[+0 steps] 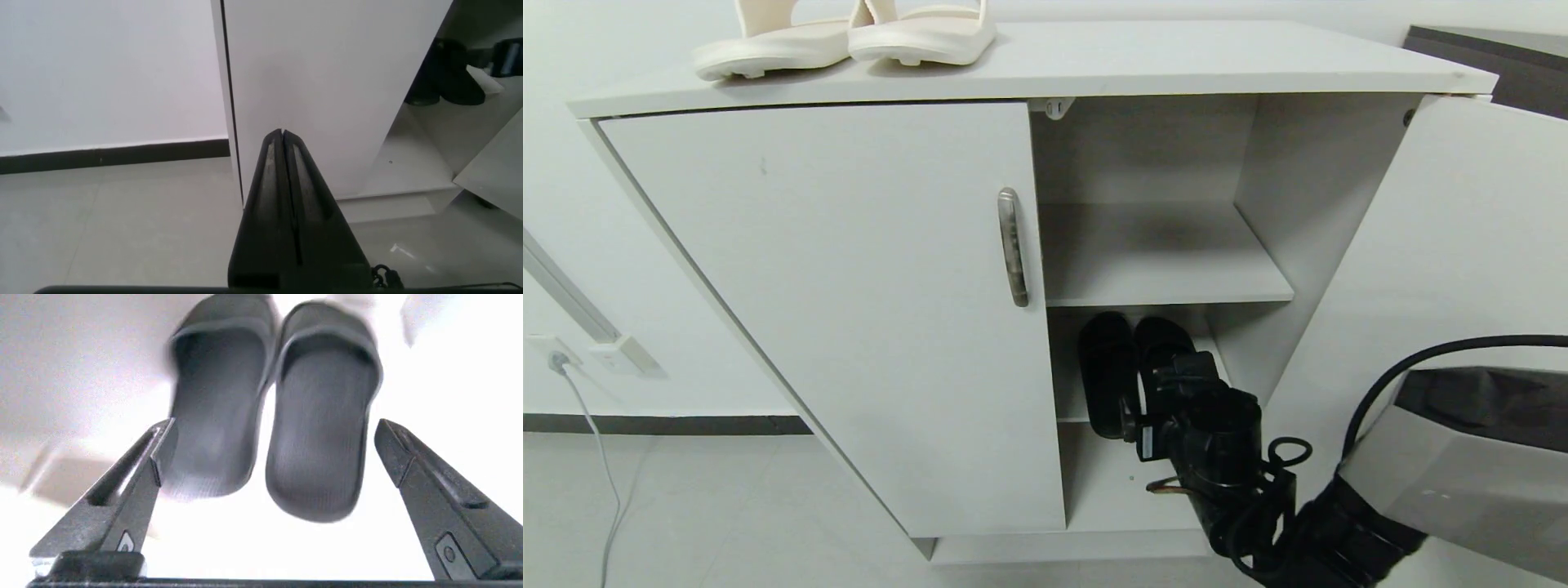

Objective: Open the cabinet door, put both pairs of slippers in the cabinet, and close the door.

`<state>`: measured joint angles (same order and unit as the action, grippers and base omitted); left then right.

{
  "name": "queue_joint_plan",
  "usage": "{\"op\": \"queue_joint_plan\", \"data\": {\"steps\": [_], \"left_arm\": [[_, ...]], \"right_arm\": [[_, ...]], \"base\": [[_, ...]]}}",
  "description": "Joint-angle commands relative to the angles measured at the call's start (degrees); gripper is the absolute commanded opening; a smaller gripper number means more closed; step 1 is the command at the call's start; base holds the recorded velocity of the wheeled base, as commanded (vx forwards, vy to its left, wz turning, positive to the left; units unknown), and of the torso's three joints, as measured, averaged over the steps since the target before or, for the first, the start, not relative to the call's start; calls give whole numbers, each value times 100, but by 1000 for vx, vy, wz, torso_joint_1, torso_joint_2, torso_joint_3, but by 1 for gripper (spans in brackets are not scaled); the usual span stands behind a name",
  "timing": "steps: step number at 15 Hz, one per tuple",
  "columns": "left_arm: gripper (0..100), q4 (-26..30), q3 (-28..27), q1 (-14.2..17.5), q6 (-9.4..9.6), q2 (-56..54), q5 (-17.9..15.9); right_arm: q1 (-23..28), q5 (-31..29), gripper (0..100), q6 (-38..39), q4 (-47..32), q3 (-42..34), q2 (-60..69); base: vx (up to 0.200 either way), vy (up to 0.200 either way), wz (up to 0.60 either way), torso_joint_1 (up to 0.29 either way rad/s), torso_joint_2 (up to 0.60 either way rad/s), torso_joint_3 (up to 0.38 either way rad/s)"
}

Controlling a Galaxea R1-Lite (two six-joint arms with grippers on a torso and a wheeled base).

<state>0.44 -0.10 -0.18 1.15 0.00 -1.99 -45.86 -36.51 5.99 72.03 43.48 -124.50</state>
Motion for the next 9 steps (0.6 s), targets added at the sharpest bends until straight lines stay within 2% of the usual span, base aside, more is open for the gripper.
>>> {"op": "queue_joint_plan", "data": {"steps": [1, 6, 9], "left_arm": [[0, 0, 1, 1, 0, 0, -3], [0, 0, 1, 1, 0, 0, -3], [0, 0, 1, 1, 0, 0, 5]], "right_arm": [[-371, 39, 100, 17, 346, -736, 603], [-476, 30, 100, -27, 425, -780, 567], [-494, 30, 100, -27, 434, -789, 567]], "base": [[0, 0, 0, 0, 0, 0], [0, 0, 0, 0, 0, 0], [-200, 0, 0, 2, 4, 5]]}}
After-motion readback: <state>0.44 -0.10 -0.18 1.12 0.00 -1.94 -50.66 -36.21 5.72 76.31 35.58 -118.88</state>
